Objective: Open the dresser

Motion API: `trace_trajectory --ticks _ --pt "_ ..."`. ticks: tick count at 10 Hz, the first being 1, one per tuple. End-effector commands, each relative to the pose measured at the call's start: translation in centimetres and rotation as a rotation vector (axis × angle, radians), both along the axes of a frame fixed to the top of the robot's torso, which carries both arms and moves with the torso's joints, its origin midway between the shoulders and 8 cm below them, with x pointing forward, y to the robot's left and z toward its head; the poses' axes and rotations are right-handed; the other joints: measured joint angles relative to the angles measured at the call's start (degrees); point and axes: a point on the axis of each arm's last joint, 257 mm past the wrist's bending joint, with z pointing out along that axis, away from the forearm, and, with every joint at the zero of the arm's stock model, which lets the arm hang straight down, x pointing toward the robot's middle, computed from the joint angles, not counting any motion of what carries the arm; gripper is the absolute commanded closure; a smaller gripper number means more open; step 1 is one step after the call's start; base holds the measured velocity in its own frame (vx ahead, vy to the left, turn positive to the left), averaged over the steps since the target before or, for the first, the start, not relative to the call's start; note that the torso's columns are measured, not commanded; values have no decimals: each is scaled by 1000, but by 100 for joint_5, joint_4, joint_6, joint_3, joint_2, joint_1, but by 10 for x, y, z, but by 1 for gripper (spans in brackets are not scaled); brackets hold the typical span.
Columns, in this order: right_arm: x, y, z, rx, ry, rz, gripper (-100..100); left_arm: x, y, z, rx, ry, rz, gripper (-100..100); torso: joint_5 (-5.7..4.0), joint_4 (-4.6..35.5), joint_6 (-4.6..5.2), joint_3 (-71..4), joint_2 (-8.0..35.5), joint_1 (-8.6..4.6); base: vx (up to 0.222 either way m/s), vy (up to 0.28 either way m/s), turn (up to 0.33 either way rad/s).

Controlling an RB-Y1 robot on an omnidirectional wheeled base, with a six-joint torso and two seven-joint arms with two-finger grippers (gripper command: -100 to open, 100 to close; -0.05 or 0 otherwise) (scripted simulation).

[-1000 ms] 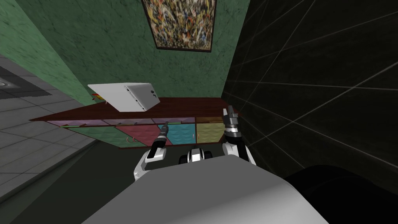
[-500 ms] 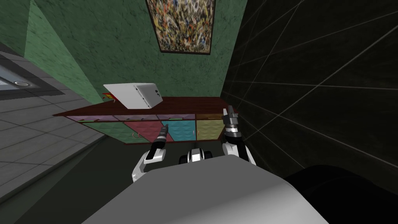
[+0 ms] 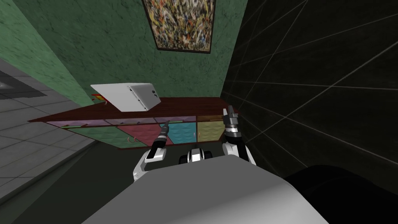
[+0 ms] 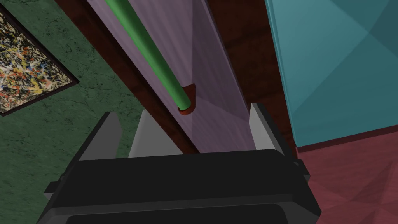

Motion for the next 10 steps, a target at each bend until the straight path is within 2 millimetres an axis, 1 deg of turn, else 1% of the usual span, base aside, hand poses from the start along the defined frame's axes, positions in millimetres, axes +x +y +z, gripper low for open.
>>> trace_trajectory --ticks 1,2,3,6,7,8,10 --pt "0 0 0 0 0 0 0 2 1 5 0 -2 1 -100 -6 6 3 8 6 -14 68 13 -7" --pt "0 0 0 0 0 0 0 2 1 5 0 -1 2 100 -5 5 2 10 12 -11 13 3 2" --pt "0 0 0 0 0 0 0 -2 0 7 -2 -1 -3 100 -3 5 2 9 11 -3 -125 9 29" --pt "0 0 0 0 0 0 0 -6 -2 8 -3 -1 -9 100 0 3 2 6 3 5 -193 9 27" --pt "0 0 0 0 0 0 0 -5 -1 8 -3 -1 -8 100 -1 -3 2 -7 -15 4 -95 4 3" --pt "0 0 0 0 0 0 0 -3 -3 4 2 -2 -10 -100 -1 -12 3 -29 -54 3 62 -3 -61" --pt "0 0 0 0 0 0 0 -1 -4 2 6 -3 -11 -100 0 -23 2 -52 -86 6 149 -3 -37"
